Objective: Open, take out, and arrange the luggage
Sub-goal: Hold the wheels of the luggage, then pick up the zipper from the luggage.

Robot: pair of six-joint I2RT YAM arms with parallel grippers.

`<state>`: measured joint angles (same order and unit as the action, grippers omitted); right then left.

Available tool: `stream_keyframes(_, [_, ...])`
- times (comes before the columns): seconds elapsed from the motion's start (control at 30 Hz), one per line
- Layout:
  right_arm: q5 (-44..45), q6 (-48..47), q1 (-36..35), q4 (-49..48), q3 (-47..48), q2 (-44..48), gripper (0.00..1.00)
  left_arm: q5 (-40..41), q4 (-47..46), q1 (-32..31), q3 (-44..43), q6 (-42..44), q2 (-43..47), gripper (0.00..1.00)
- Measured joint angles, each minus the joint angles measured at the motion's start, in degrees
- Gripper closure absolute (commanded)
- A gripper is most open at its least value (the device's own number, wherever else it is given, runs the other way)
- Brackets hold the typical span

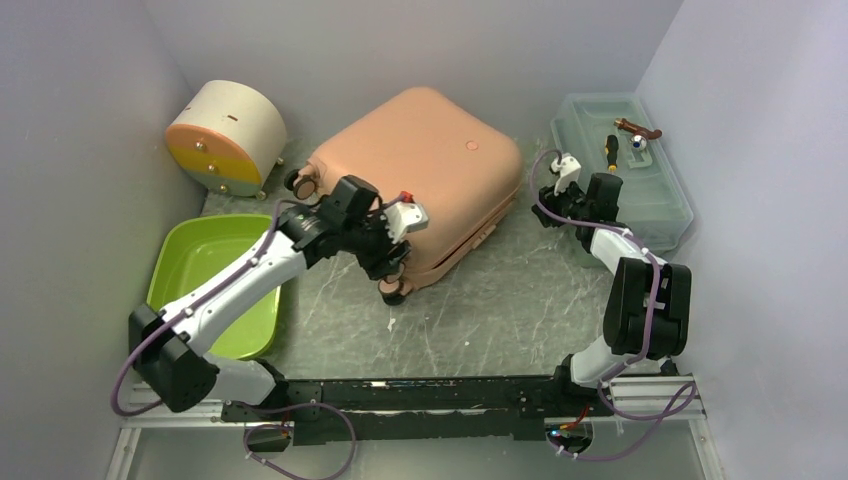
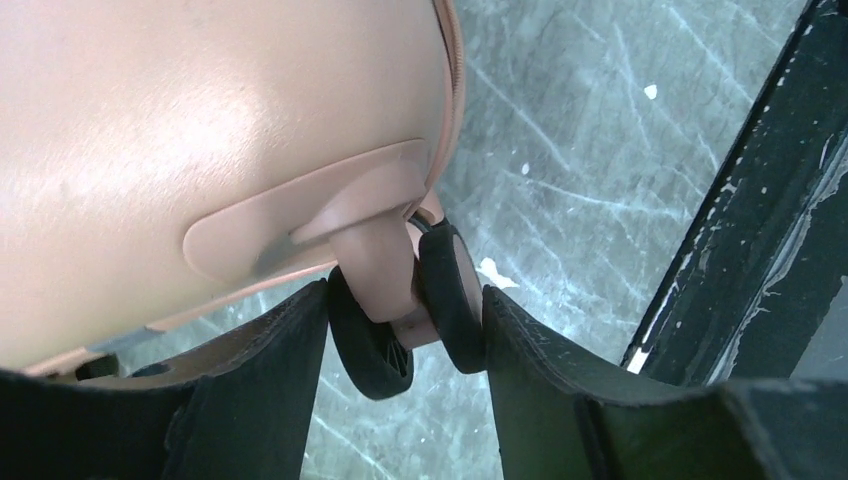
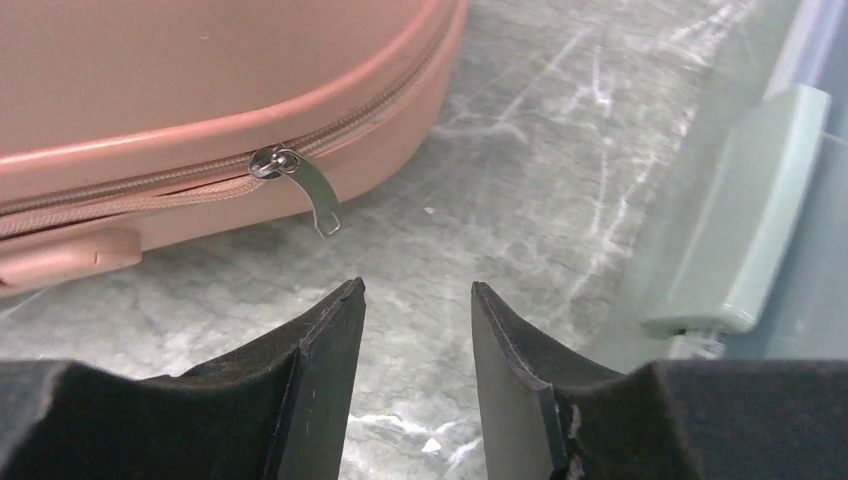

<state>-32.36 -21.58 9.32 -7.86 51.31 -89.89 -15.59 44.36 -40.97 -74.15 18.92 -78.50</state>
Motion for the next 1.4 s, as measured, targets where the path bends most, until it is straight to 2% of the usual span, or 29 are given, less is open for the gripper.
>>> stream_keyframes(0.2, [-8.9,-3.6,-0.1,-0.8,-2.4,1.6,0.5,-1.8,0.5,6.6,4.5,2.4,6.0,1.0])
stream_keyframes(0.47, [-17.3,-5.7,-2.2,2.1,-2.3,1.8,0.52,-4.2,0.0,12.0,8.4,5.4,11.0,1.0])
stream_keyframes(0.63, [-19.2,-5.8,-4.1,4.4,-0.7,0.7,0.51,-5.2,0.1,16.0,10.7,7.0,14.0,1.0])
stream_keyframes(0.87, [-18.1,-4.2,-7.1,4.9,0.5,-1.6,0.52,-7.0,0.0,17.1,11.1,7.4,14.5,1.0])
stream_keyframes(1.03, [-16.5,-2.3,-7.7,5.8,2.4,-3.6,0.66,-8.3,0.1,17.5,11.1,7.4,14.5,1.0])
stream_keyframes(1.1, [-16.1,-2.4,-7.3,6.3,3.1,-4.4,0.8,-8.8,0.1,17.6,11.1,7.4,14.5,1.0])
stream_keyframes(1.17, [-16.0,-3.0,-6.7,6.7,3.6,-5.0,0.89,-9.0,0.1,17.6,11.1,7.4,14.5,1.0])
stream_keyframes(1.3, [-17.5,-4.8,-5.7,9.2,4.3,-5.2,1.0,-9.3,0.1,17.7,11.1,7.4,14.5,1.0])
stream_keyframes(1.4, [-18.4,-6.7,-5.3,10.4,4.3,-5.2,1.0,-9.8,0.2,17.7,11.1,7.4,14.5,1.0])
